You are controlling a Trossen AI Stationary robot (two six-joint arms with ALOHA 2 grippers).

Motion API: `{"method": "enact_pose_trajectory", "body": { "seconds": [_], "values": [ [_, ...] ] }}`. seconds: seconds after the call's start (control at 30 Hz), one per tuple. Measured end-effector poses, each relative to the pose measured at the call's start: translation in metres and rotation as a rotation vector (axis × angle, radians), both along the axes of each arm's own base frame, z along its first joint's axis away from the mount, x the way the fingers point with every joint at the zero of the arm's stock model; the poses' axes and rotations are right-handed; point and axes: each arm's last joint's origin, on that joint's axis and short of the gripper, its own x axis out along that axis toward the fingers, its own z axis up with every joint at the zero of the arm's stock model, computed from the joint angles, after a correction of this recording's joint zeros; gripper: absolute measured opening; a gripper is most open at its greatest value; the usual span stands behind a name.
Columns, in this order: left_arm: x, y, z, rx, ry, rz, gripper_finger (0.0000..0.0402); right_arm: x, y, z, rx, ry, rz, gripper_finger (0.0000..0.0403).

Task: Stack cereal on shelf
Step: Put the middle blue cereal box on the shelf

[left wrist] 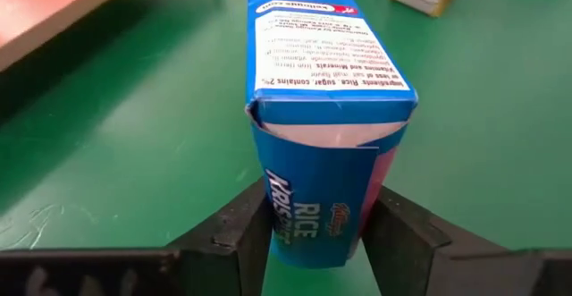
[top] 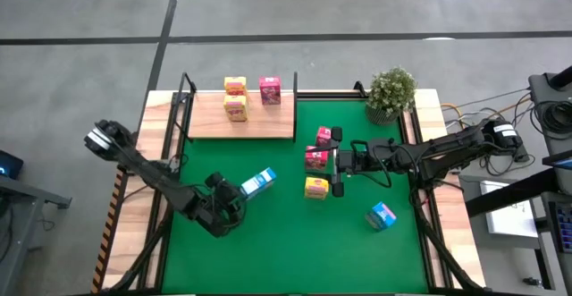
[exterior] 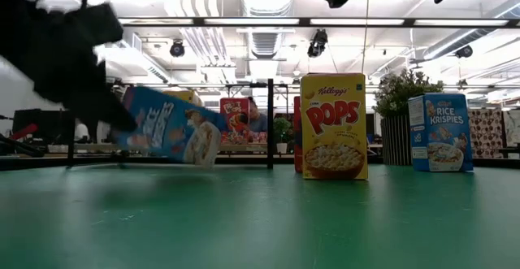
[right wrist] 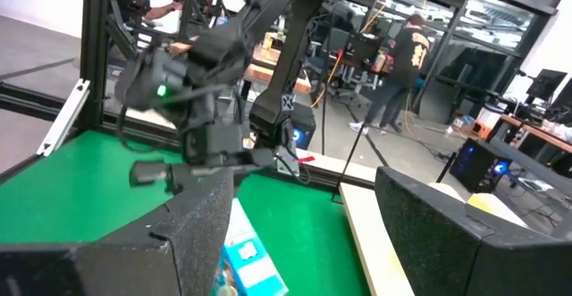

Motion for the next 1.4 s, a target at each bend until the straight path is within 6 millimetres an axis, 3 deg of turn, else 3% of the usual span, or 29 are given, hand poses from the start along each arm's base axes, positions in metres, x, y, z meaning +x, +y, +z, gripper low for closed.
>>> {"method": "enact_pose_trajectory", "body": {
  "seconds": [0.33,0.57,0.67,0.77,1.2,1.4],
  "values": [
    [0.025,0.022,0.075,-0.210,0.232,-0.072,0.0139,0.000,0.000,0.000,0.000,0.001,0.000,0.0263],
    [0.028,0.042,0.134,-0.250,0.431,-0.074,0.0139,0.000,0.000,0.000,-0.002,0.002,0.000,0.0263],
    [0.029,0.048,0.147,-0.290,0.505,-0.062,0.0139,0.000,0.000,0.000,-0.003,0.002,0.000,0.0263],
    [0.034,0.052,0.149,-0.346,0.562,-0.069,0.0139,0.000,0.000,0.000,-0.004,0.003,0.000,0.0263],
    [0.063,0.066,0.113,-0.396,0.767,-0.113,0.0139,0.000,0.000,-0.001,-0.009,0.008,0.000,0.0263],
    [0.070,0.073,0.107,-0.415,0.795,-0.146,0.0139,0.000,0.000,-0.002,-0.013,0.018,-0.001,0.0263]
  ]
}}
